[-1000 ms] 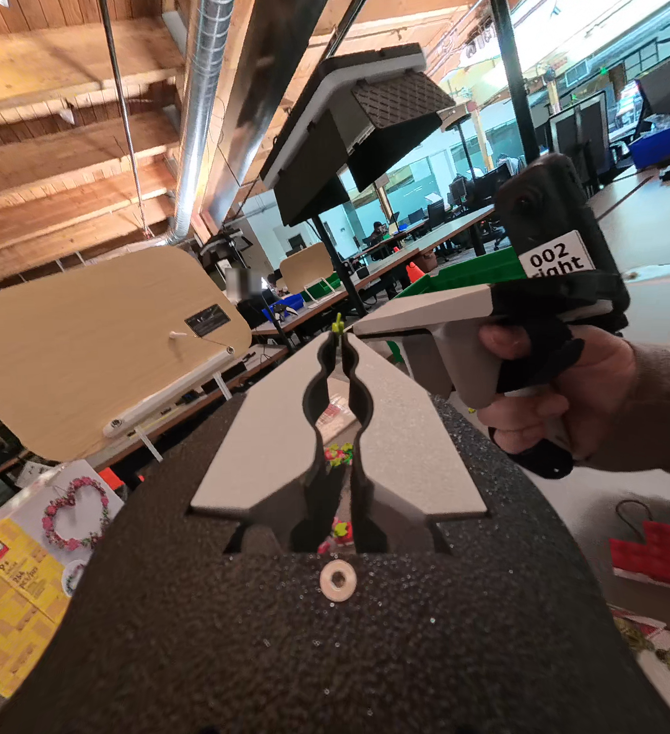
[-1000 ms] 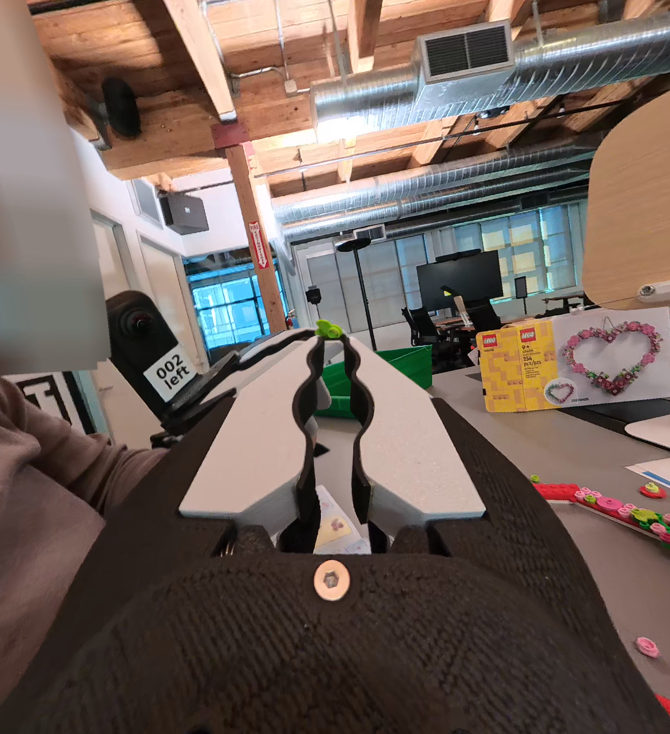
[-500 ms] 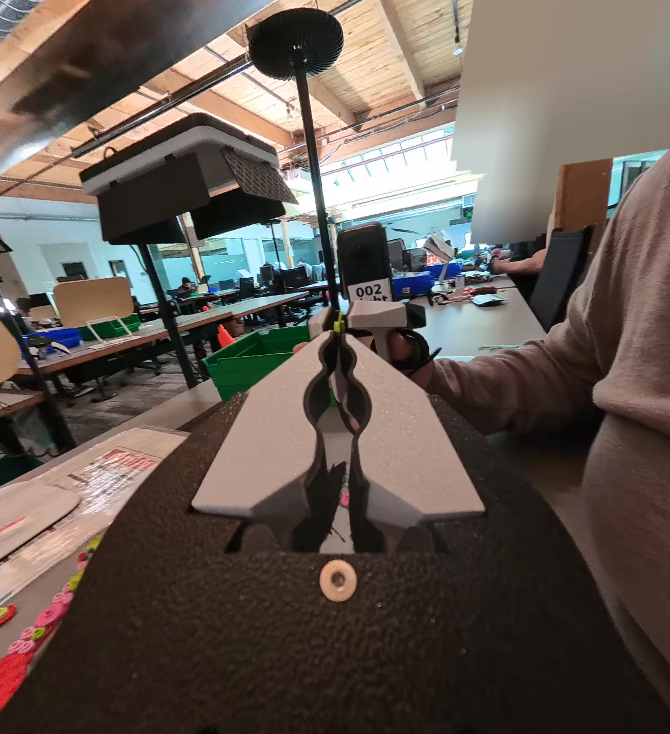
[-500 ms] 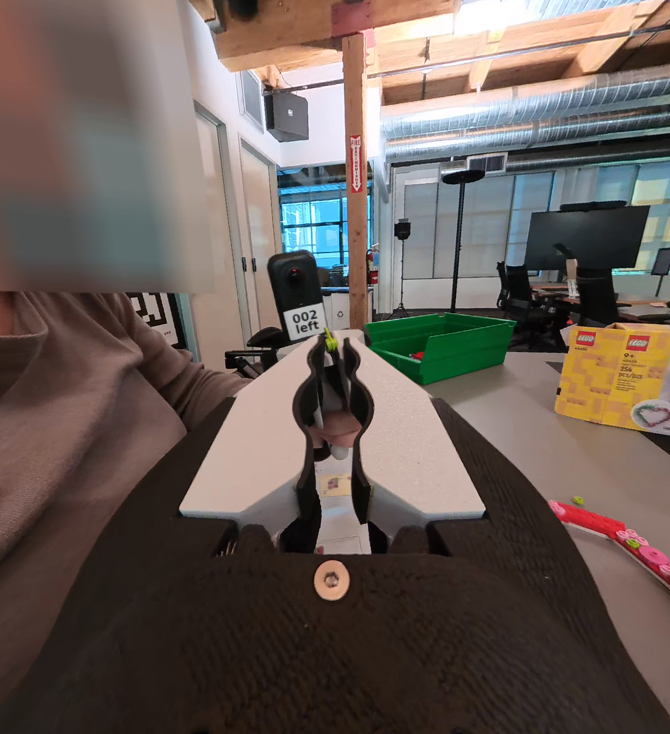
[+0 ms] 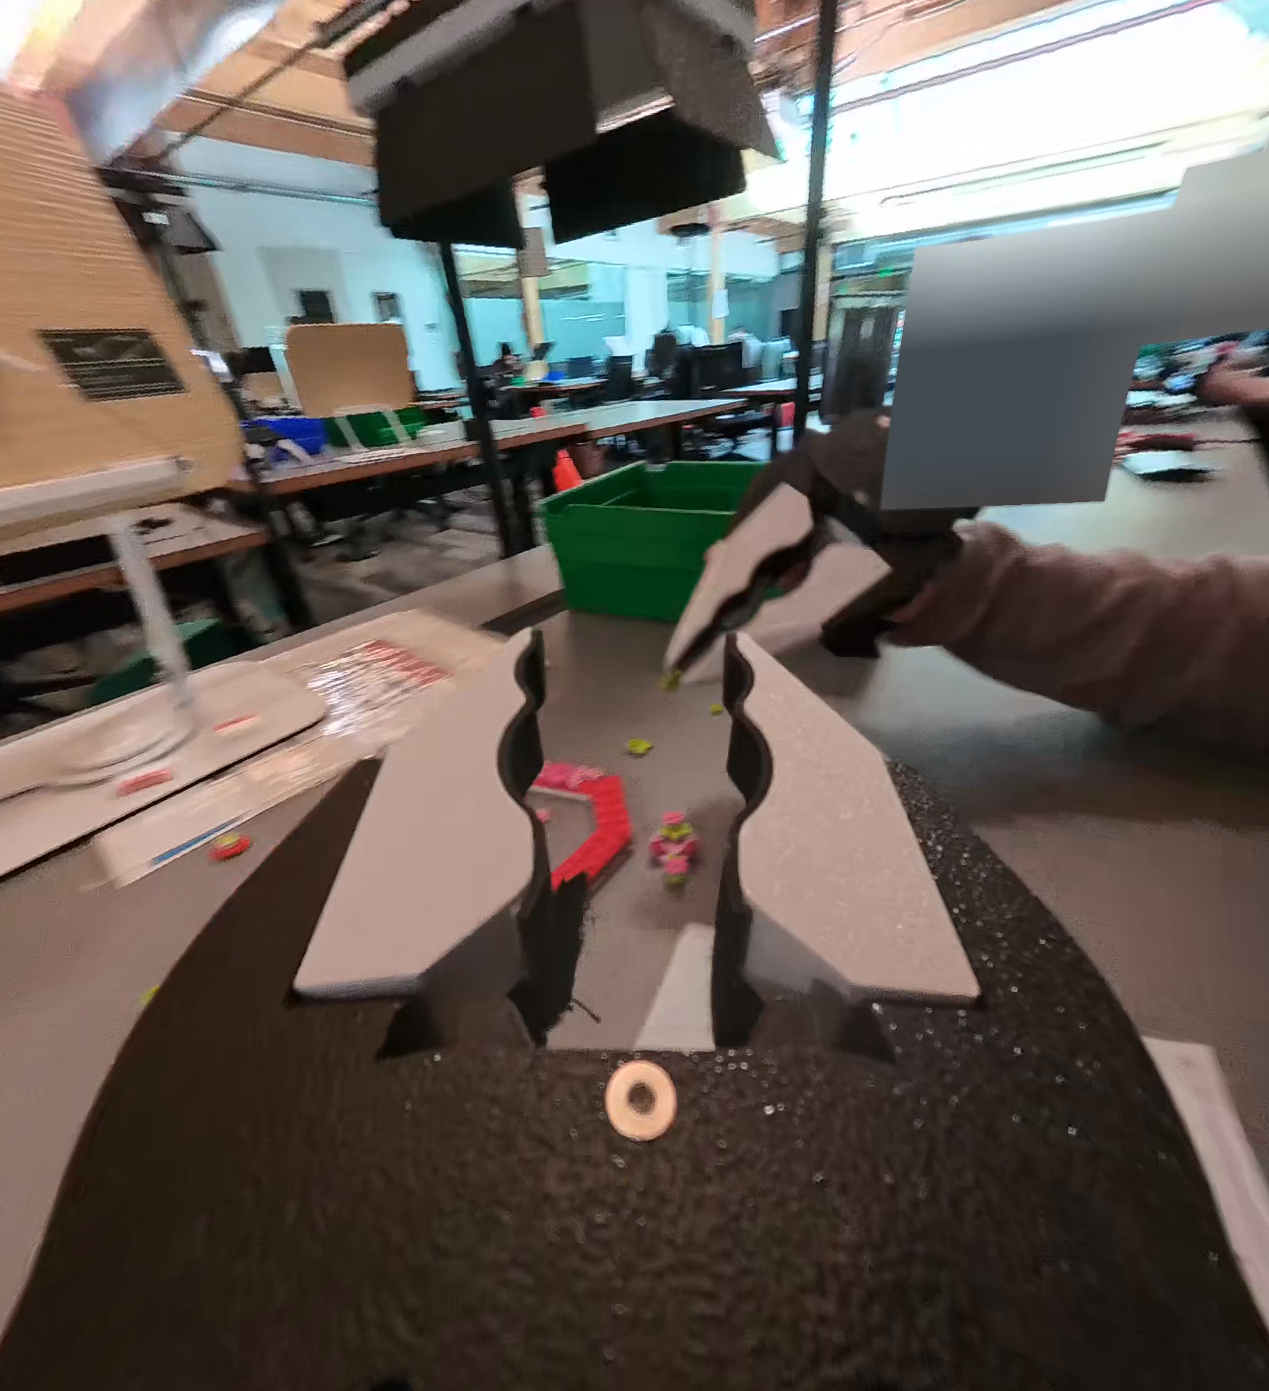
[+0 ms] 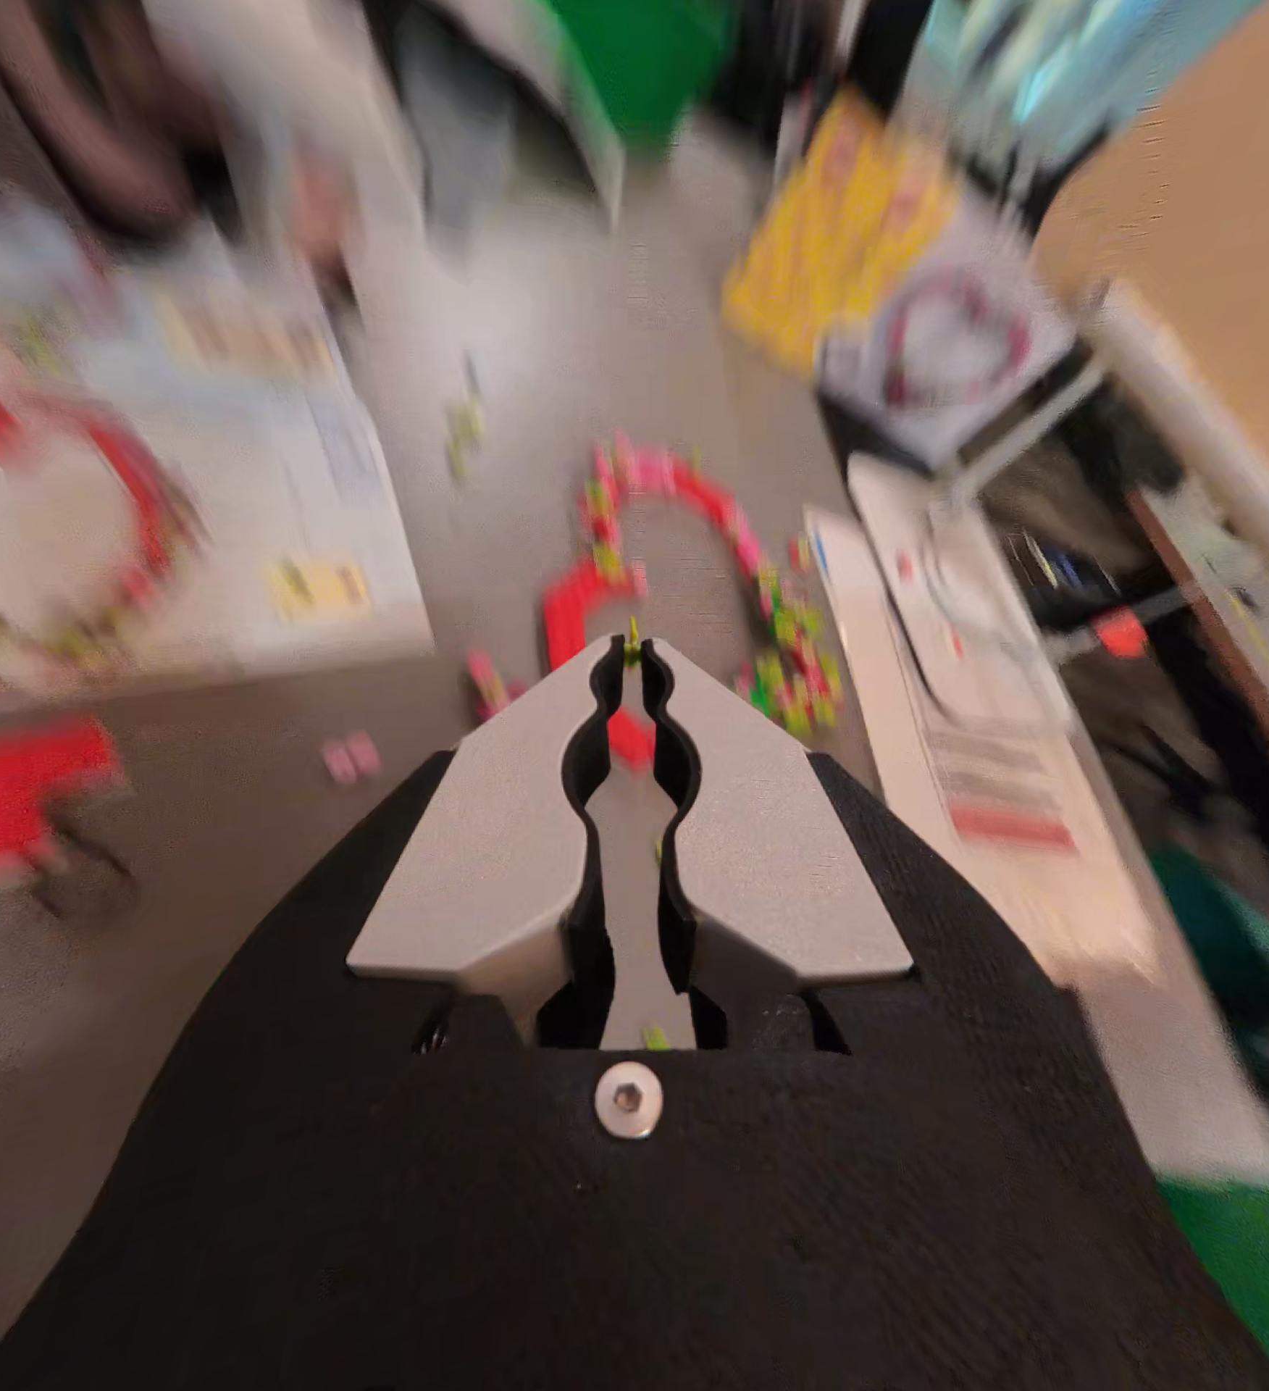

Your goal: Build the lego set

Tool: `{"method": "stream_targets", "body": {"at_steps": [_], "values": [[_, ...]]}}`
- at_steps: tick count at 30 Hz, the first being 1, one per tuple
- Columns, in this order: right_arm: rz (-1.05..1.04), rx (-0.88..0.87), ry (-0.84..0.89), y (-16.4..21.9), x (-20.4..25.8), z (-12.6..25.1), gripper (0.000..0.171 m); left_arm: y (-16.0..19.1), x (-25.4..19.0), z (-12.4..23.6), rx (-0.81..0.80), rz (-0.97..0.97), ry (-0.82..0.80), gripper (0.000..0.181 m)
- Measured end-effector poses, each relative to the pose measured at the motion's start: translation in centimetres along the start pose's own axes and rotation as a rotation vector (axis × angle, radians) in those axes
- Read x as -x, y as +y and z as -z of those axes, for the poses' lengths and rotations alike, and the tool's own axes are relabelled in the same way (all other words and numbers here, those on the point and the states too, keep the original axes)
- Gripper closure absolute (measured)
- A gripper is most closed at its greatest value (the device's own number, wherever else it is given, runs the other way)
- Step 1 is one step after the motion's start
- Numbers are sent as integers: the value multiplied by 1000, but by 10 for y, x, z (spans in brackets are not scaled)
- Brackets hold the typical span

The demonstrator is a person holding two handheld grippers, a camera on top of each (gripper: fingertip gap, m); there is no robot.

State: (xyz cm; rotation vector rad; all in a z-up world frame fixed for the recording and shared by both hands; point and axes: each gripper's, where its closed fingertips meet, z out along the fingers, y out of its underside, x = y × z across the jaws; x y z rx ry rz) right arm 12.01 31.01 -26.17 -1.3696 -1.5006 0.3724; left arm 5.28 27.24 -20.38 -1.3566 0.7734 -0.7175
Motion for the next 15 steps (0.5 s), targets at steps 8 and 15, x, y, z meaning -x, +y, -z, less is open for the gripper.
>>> {"method": "stream_targets", "body": {"at_steps": [8,15], "values": [[380,469,16,85,13,-15,168,2,62,32,-8,-119,-250,146],[278,564,-90,91,24,-15,166,-2,96,57,-49,-58,-355,147]]}}
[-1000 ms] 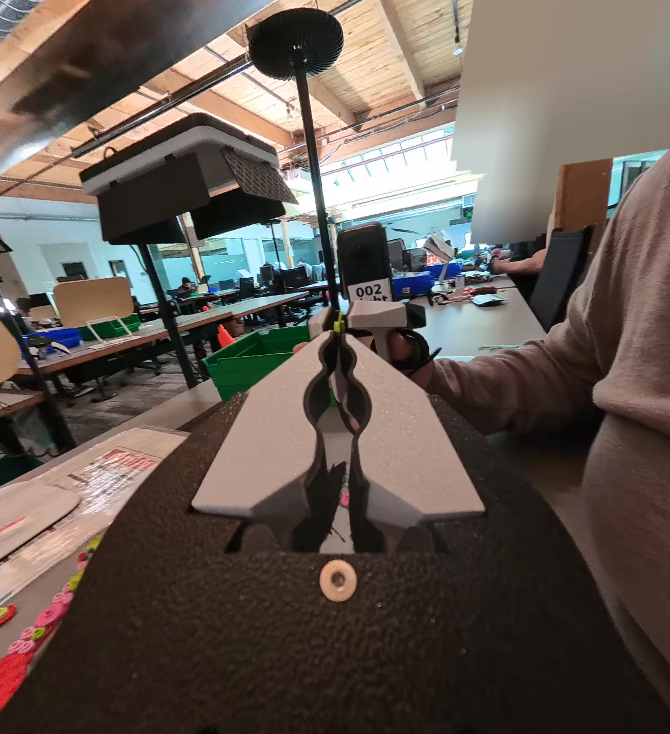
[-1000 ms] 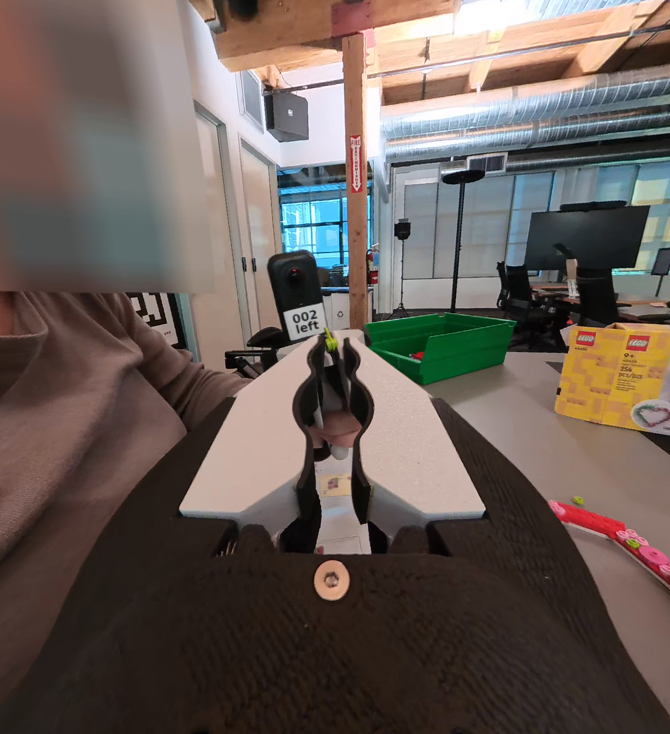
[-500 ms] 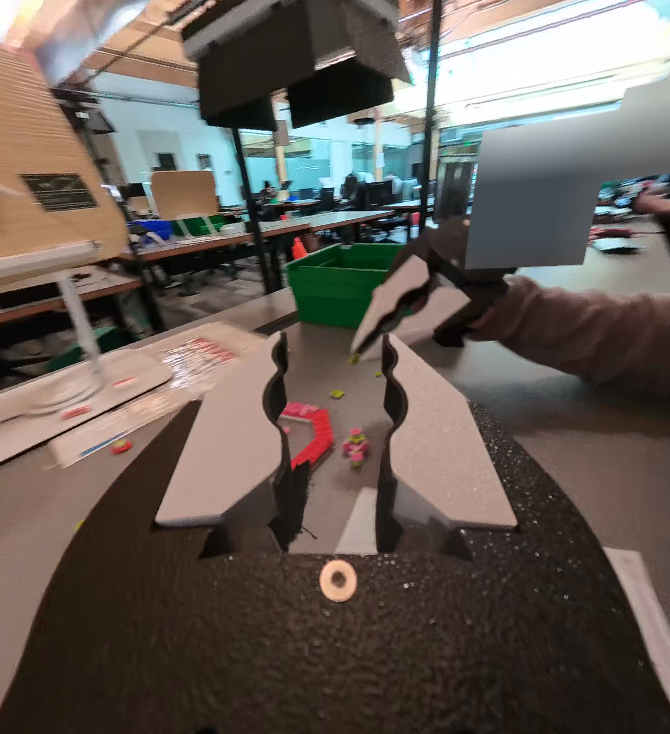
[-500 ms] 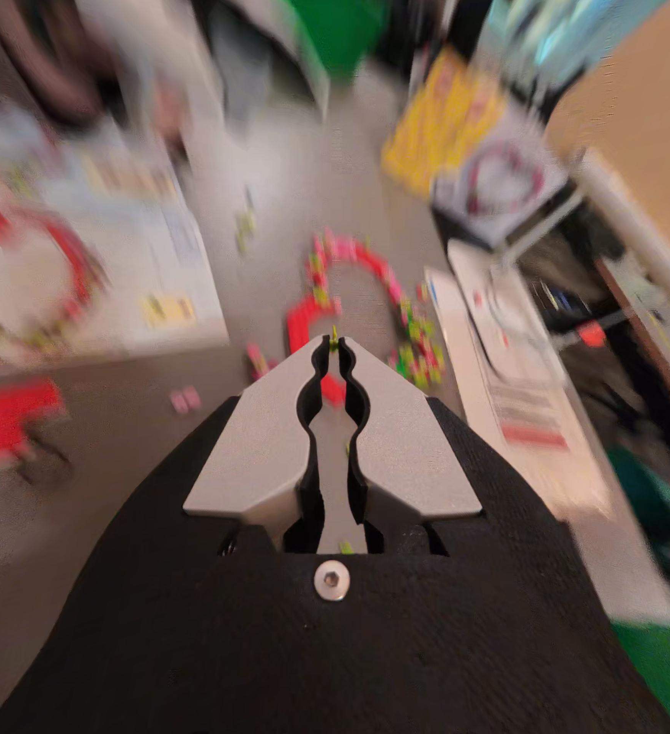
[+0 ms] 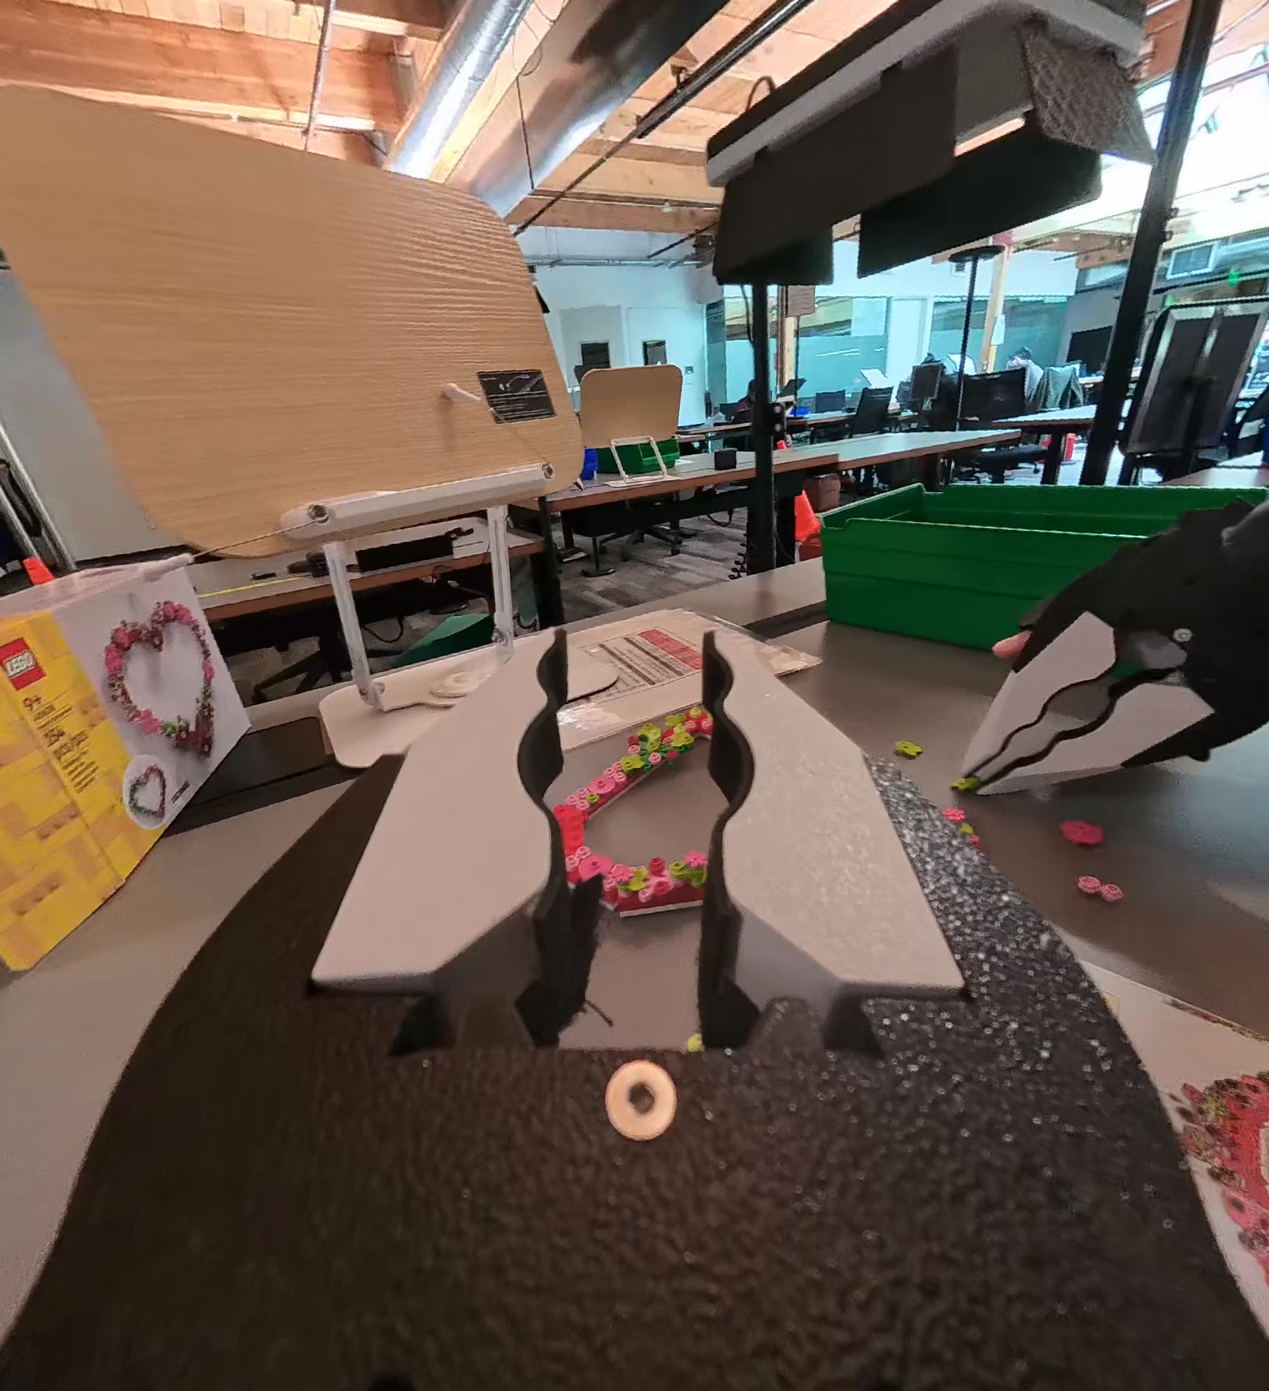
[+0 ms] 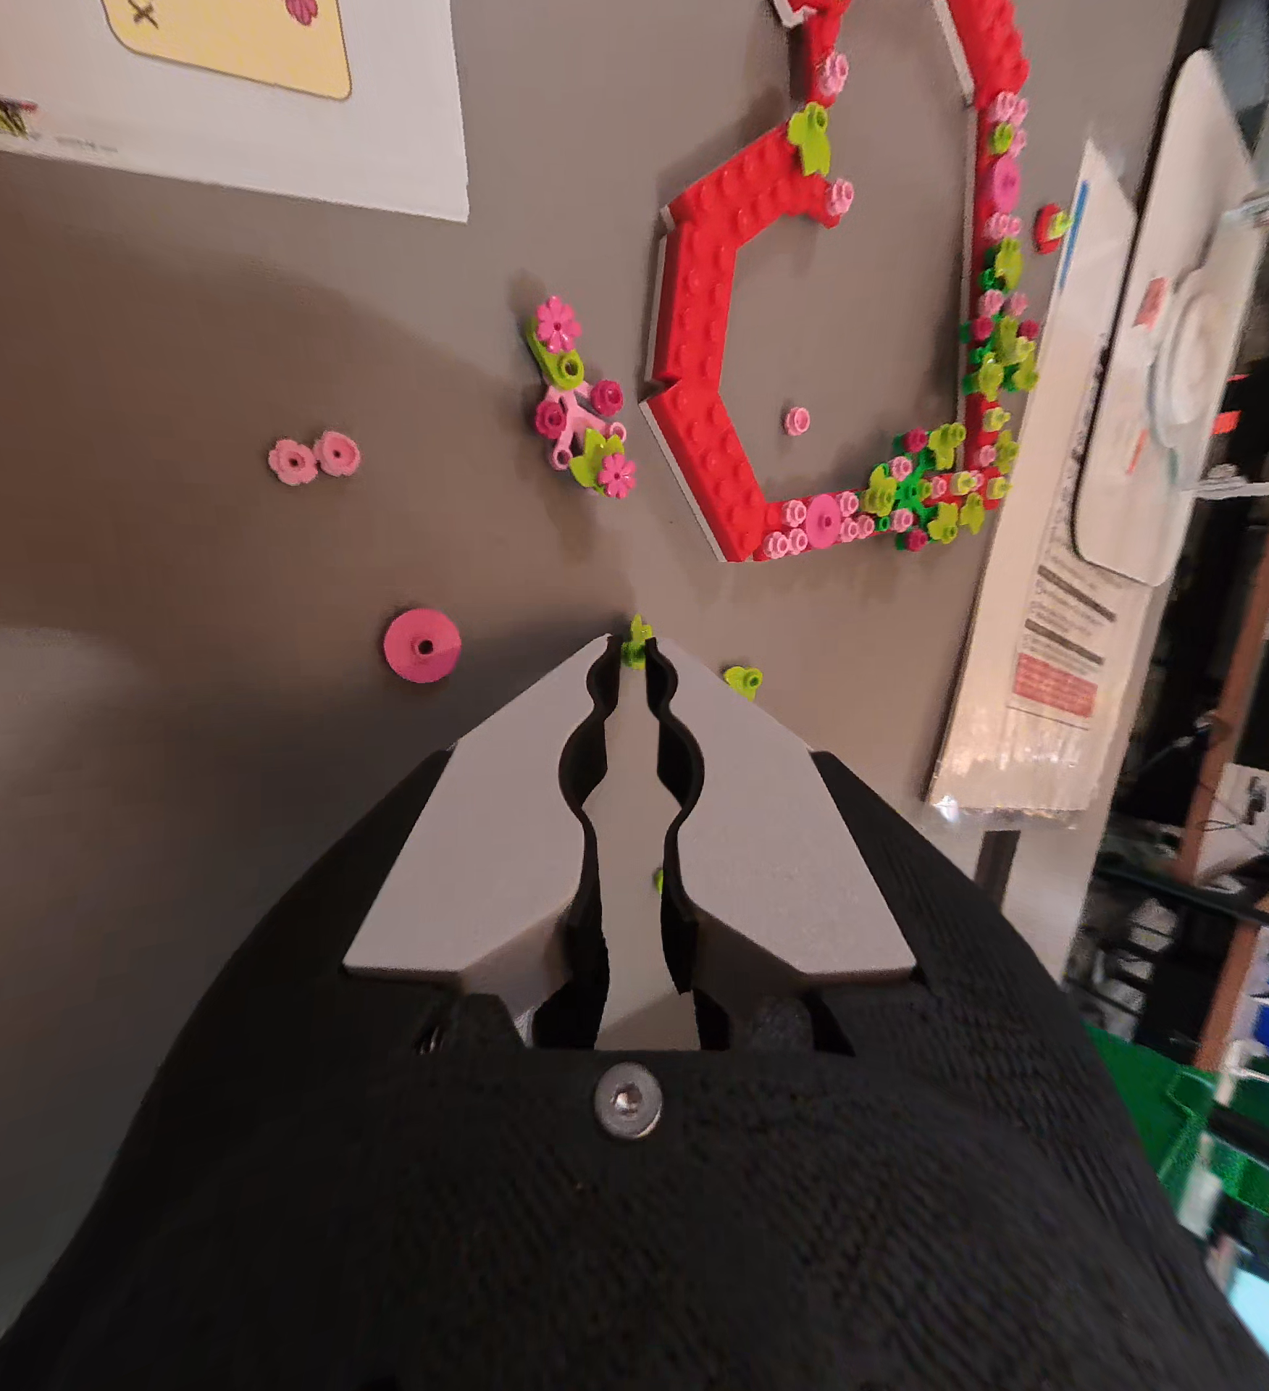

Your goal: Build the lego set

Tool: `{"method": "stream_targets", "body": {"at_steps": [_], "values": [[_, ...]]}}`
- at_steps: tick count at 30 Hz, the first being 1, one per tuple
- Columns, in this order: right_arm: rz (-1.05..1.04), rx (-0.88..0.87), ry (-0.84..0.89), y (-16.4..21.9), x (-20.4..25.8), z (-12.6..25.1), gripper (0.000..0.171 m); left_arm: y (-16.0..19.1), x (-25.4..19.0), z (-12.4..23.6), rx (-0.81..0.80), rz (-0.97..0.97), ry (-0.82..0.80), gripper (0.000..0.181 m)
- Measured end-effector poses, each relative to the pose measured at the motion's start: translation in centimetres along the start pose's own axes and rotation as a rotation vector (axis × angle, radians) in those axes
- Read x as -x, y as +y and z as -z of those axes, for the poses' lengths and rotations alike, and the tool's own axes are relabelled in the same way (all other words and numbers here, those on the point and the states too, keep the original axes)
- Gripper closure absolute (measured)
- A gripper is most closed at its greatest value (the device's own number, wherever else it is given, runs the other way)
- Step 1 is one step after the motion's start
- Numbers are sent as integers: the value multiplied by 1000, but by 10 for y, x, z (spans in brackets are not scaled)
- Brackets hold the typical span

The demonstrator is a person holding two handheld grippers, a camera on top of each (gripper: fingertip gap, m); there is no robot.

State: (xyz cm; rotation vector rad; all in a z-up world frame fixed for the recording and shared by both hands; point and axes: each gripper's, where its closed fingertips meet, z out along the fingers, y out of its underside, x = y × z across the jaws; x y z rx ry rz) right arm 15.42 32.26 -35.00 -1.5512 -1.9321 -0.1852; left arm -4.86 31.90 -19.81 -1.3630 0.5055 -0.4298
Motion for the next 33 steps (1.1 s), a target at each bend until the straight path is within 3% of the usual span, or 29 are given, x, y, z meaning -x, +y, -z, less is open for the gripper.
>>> {"method": "stream_targets", "body": {"at_steps": [6,10,13,16,21,28,33], "values": [[-116,-37,-95,-7,3,5,146,4,4,2,10,-3,-15,147],[-199,-94,-83,-7,-6,12,144,5,4,2,5,-12,-19,149],[-293,-274,32,-16,-33,21,141,8,8,3,-4,-34,-39,150],[-334,-474,260,-20,-63,33,143,9,11,5,-42,-91,-71,155],[-323,-655,455,-15,-80,49,145,12,12,4,-58,-172,-104,157],[-270,-681,583,-3,-86,58,146,15,6,3,-61,-232,-95,159],[-300,-727,524,-8,-82,52,146,16,7,3,-63,-221,-84,160]]}}
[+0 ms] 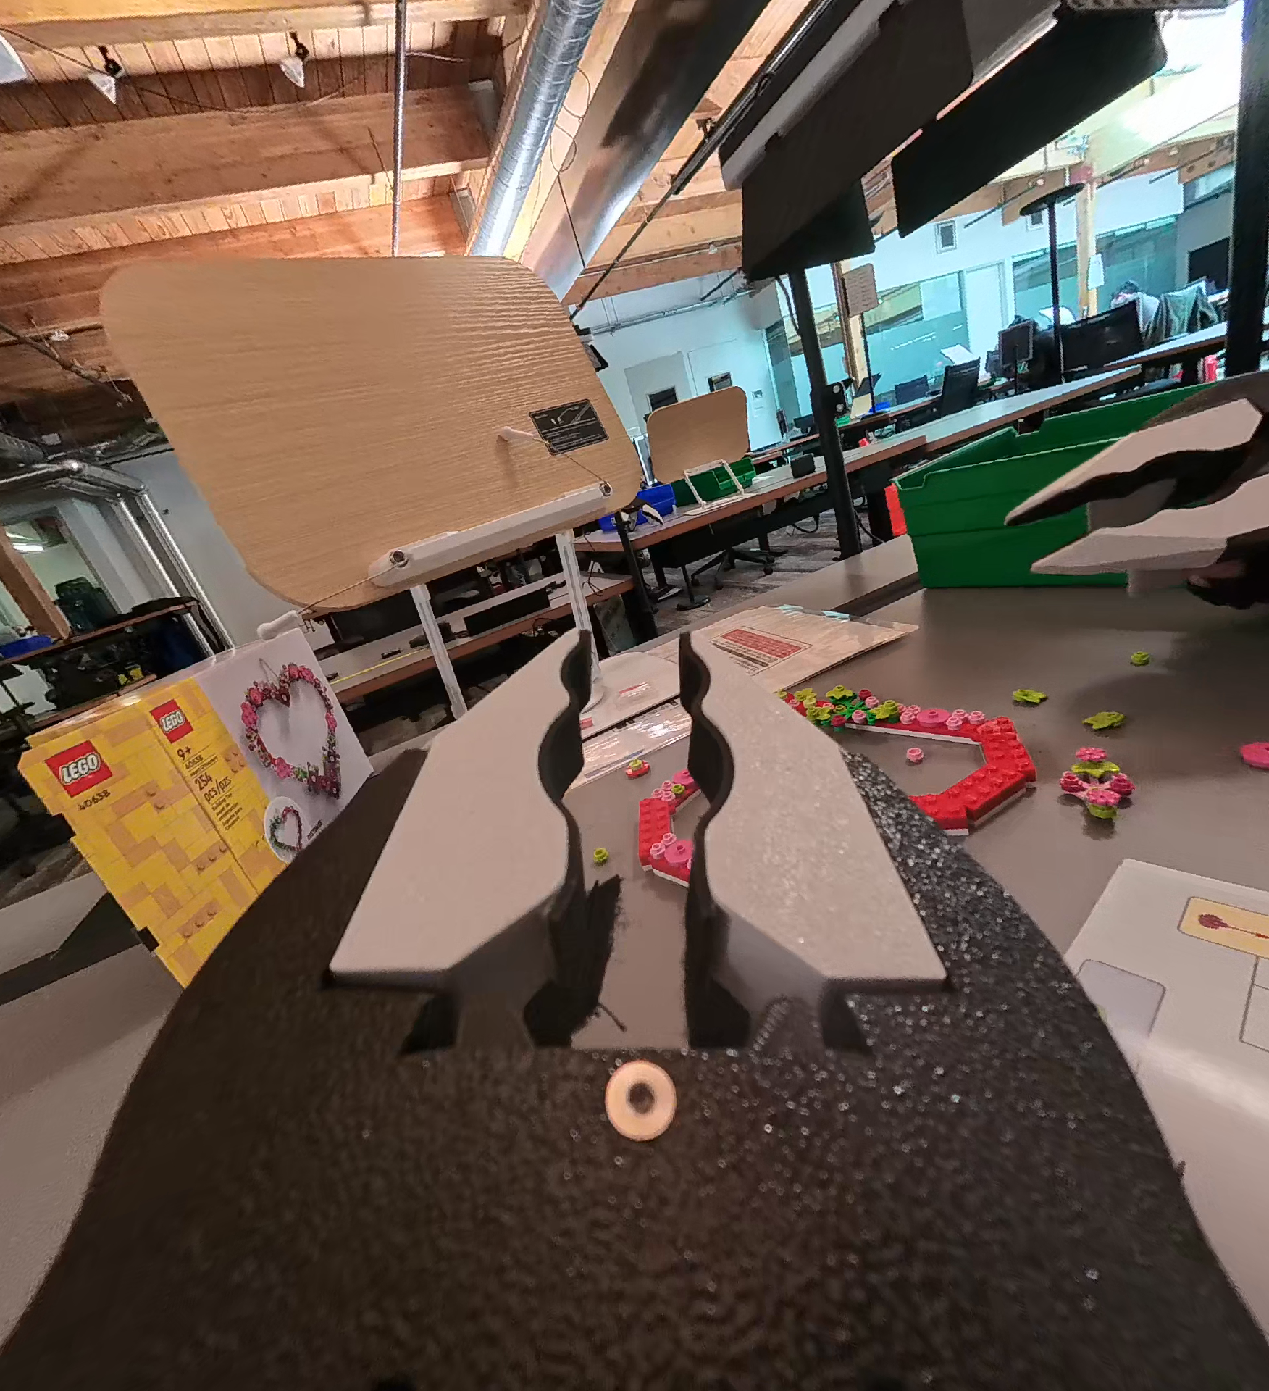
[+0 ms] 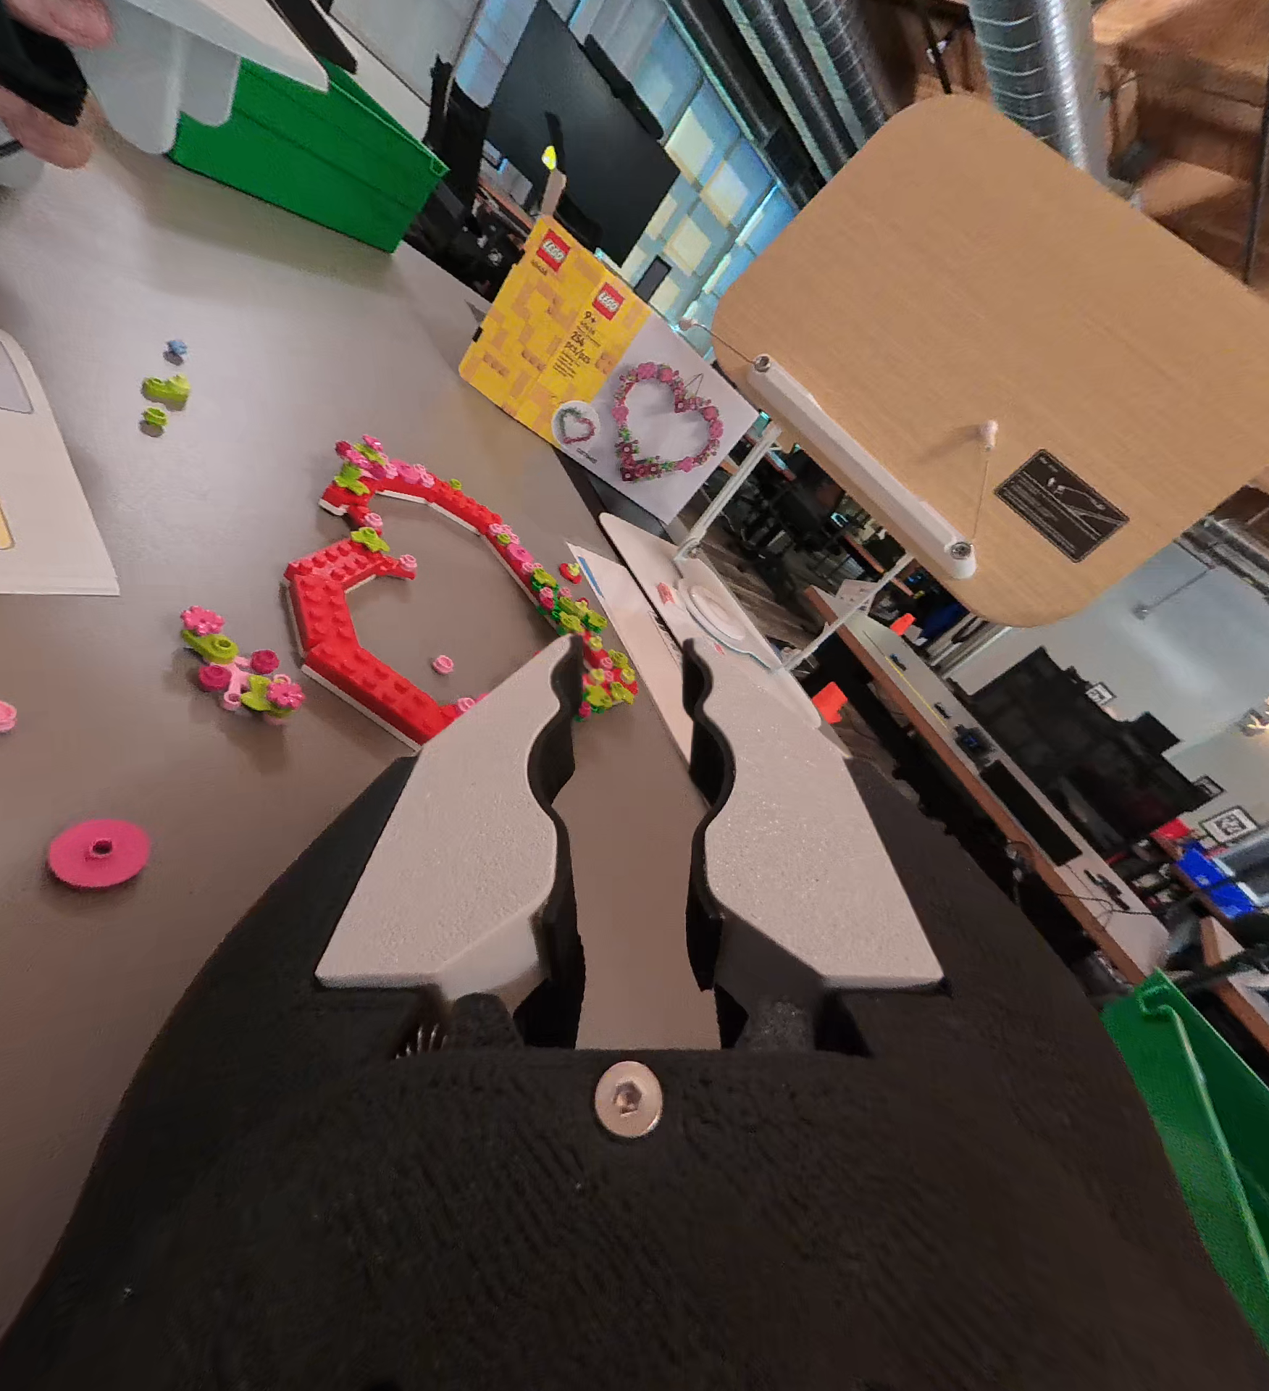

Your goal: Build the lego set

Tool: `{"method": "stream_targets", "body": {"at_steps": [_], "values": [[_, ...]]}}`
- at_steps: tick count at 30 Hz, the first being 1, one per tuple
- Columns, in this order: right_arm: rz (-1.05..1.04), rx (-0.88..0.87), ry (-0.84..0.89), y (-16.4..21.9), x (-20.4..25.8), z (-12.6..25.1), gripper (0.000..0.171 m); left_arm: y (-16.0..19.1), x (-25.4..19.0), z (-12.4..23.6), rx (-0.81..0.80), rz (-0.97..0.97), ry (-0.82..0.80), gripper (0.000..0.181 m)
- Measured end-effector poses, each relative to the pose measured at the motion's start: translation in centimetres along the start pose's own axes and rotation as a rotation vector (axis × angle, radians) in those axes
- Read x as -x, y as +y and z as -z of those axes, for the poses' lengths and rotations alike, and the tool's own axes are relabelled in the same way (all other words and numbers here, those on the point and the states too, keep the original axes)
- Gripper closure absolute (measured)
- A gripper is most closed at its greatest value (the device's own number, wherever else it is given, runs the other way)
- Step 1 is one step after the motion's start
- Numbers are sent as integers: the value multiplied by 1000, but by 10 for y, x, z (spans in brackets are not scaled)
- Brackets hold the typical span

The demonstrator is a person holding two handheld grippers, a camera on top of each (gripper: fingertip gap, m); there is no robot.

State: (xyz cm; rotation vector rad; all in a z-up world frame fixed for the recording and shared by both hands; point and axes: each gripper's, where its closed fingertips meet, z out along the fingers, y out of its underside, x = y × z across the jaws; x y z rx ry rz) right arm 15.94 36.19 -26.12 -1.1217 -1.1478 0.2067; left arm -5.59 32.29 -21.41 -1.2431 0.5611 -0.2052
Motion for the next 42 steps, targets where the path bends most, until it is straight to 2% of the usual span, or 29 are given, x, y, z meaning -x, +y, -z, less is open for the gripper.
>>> {"method": "stream_targets", "body": {"at_steps": [2,5,9,19,42], "values": [[3,-7,-14,-1,3,-1,146,3,1,0,9,3,-2,161],[-18,3,-56,0,9,-2,153,1,6,1,-10,-25,-34,175],[-71,15,-97,3,12,-3,156,-7,6,4,-41,-64,-49,179],[-125,15,-111,5,10,-3,157,1,-7,-2,-9,-123,-10,179],[-149,7,-145,4,14,-2,157,-4,-8,-2,-15,-99,-11,175]]}}
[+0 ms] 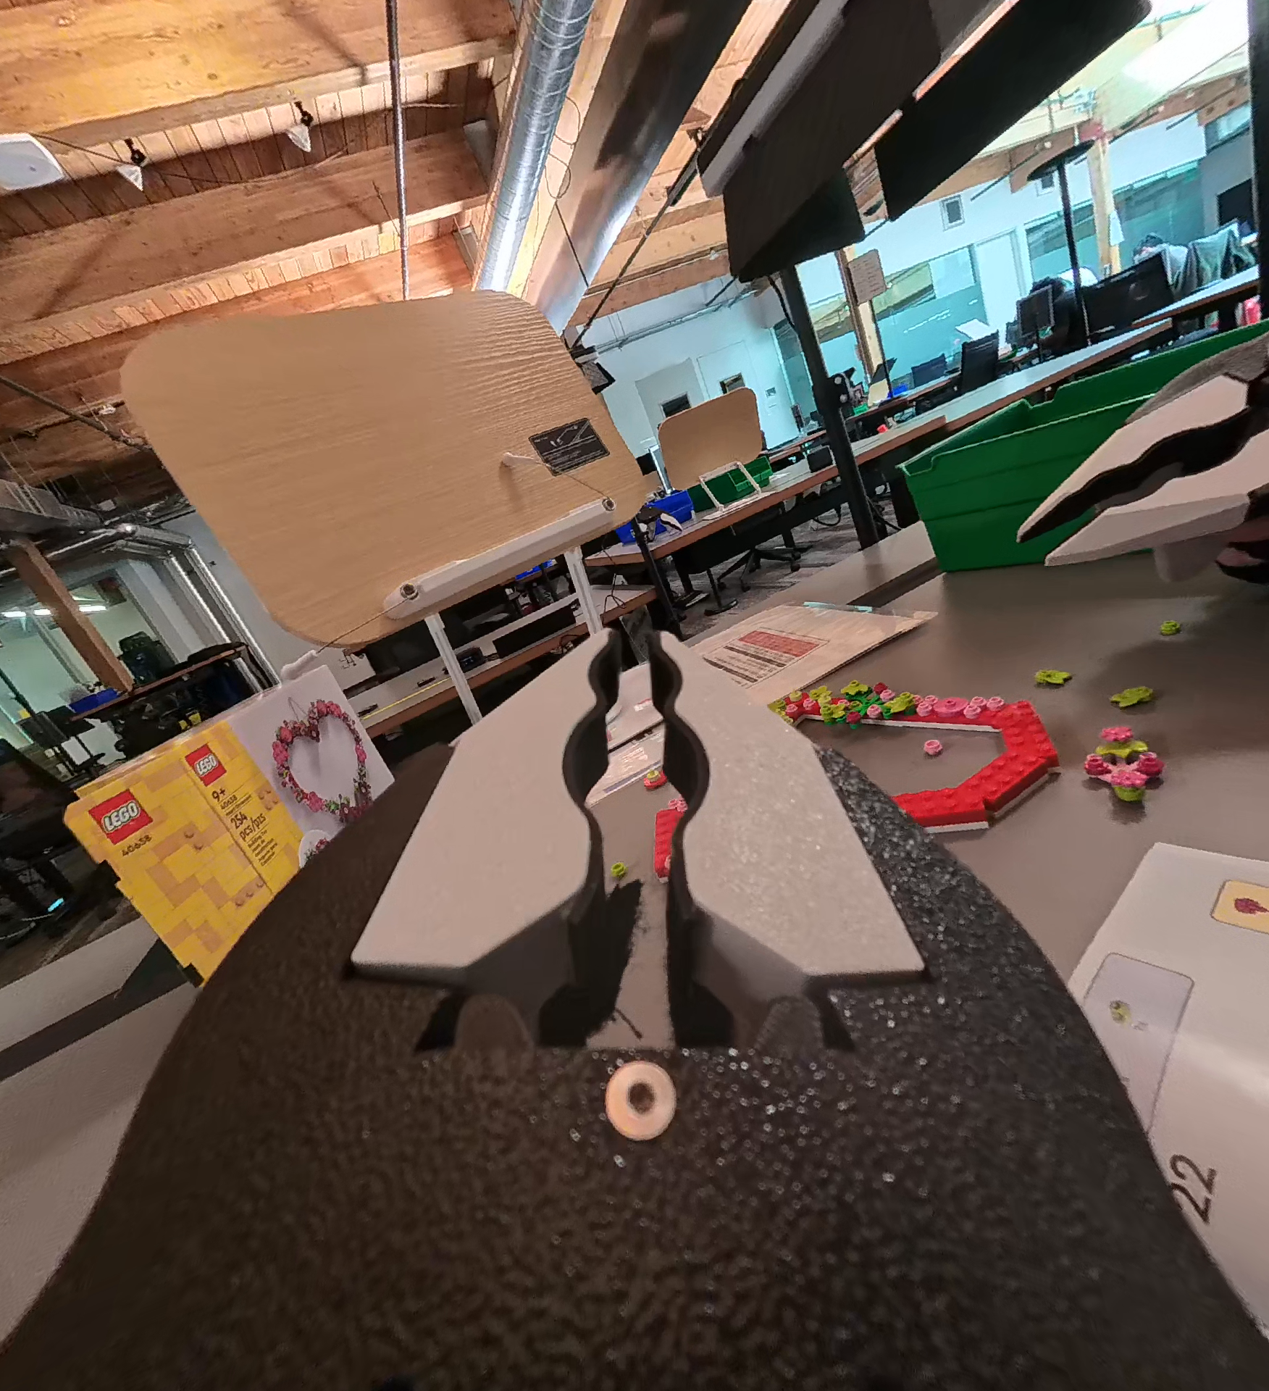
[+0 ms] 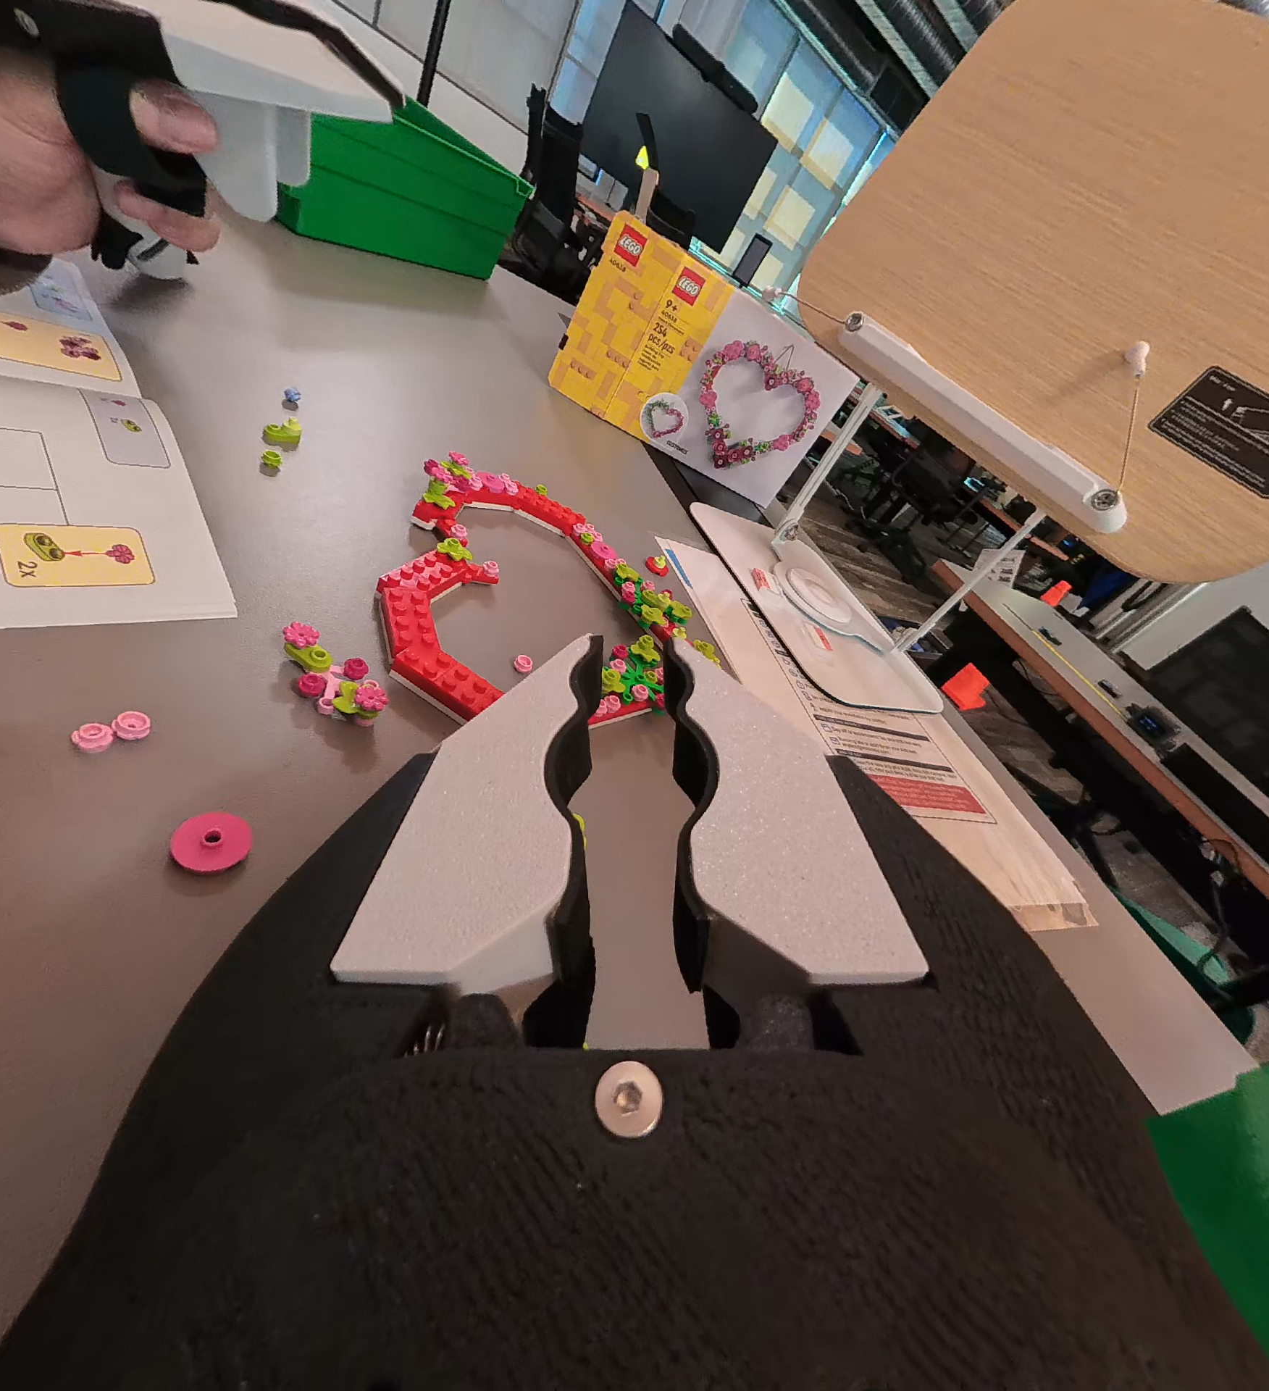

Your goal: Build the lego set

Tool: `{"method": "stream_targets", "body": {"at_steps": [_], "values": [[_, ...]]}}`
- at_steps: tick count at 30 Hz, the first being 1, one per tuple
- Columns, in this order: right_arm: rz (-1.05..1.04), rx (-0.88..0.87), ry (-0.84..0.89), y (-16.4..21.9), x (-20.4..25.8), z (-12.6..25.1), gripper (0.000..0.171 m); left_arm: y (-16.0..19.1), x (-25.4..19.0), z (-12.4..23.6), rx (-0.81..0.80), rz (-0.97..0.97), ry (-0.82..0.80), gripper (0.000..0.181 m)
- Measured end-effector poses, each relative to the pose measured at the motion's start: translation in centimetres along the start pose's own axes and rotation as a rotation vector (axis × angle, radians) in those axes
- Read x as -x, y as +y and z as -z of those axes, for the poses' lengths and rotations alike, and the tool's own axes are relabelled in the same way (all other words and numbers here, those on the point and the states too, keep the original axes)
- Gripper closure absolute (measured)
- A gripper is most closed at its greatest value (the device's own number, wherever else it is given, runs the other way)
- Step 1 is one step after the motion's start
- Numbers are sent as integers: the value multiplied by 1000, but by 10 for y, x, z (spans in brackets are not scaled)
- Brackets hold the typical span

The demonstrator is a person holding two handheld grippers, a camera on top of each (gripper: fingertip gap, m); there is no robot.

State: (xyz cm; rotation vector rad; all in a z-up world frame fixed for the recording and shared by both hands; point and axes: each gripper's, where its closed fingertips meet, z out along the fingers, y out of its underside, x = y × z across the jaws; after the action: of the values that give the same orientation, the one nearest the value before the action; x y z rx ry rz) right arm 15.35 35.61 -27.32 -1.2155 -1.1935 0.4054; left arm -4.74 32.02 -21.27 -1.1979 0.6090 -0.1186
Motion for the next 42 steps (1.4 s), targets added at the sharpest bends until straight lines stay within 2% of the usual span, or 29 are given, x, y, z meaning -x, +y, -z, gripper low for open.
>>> {"method": "stream_targets", "body": {"at_steps": [6,10,13,18,20,23,25,27,31,36,42], "values": [[0,-36,4,-5,-1,3,157,31,-6,-9,229,20,18,162],[-22,-44,0,-7,-1,4,154,38,-20,-12,364,15,69,158],[-33,-85,-27,-15,6,7,154,35,-45,-15,463,-8,165,155],[-19,-96,-82,-19,18,8,154,17,-80,-33,481,41,321,150],[-44,-98,-116,-20,24,8,154,16,-90,-43,500,51,364,144],[-57,-95,-130,-22,29,9,154,33,-106,-56,601,33,406,128],[-64,-87,-149,-23,33,11,154,45,-122,-60,672,106,454,112],[-89,-79,-189,-23,38,12,152,56,-134,-64,709,146,479,105],[-97,44,-235,-5,42,11,147,66,-148,-69,707,173,507,107],[-118,171,-308,16,48,16,149,72,-155,-68,701,155,545,123],[-190,233,-382,23,53,14,150,77,-154,-67,706,221,583,128]]}}
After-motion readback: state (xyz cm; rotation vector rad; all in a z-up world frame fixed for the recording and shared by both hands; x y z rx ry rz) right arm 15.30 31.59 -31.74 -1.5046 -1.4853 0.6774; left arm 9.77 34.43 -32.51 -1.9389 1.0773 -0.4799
